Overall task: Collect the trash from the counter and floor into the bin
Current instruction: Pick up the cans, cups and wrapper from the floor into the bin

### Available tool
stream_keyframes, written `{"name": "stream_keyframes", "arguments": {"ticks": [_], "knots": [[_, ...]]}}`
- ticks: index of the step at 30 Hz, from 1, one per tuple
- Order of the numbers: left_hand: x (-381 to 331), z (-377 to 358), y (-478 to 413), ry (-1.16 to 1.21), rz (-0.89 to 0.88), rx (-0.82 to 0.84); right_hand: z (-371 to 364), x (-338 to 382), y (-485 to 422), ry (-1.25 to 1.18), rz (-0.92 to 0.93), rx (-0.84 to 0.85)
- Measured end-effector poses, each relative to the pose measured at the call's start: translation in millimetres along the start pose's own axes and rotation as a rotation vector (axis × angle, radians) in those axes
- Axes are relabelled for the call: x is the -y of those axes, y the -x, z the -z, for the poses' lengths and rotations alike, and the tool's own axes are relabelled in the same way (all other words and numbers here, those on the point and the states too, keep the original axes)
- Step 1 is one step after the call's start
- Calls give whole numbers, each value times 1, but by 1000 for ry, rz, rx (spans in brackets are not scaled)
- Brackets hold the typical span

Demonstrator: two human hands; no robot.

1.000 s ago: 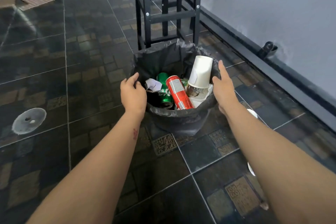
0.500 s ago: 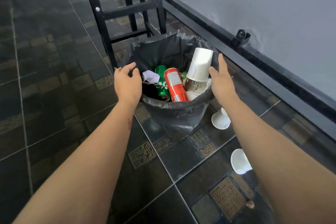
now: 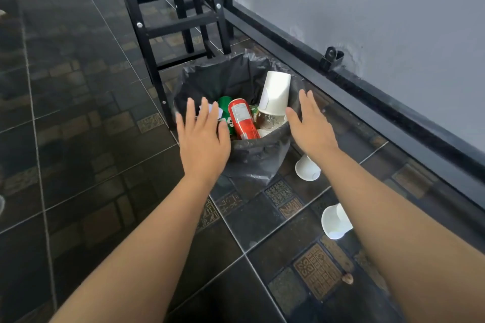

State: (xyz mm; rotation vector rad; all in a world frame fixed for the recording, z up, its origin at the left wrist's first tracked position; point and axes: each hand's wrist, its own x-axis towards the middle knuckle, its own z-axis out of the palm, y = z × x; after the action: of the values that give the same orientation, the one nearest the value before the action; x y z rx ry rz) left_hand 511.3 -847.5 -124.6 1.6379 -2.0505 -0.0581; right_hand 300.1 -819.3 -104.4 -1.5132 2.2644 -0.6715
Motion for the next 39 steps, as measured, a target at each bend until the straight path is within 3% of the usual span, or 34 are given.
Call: {"name": "stream_keyframes", "arguments": {"ticks": [5, 12, 19, 23, 29, 39], "knots": [[-43, -14, 33, -79, -298, 9, 13, -39, 29, 80, 70, -4], [-101, -58, 66, -41, -672, 179, 2, -113, 69, 193, -69, 43], [-129, -125, 71, 34, -464, 511, -9, -164, 94, 320, -223, 337], [-145, -152, 52, -14, -366, 590, -11, -181, 96, 325, -236, 496], [-153, -178, 31, 1, -259, 712, -9, -188, 86, 242, -297, 347], [-149, -158, 40, 93, -257, 564, -7, -184, 89, 199, -311, 220]]}}
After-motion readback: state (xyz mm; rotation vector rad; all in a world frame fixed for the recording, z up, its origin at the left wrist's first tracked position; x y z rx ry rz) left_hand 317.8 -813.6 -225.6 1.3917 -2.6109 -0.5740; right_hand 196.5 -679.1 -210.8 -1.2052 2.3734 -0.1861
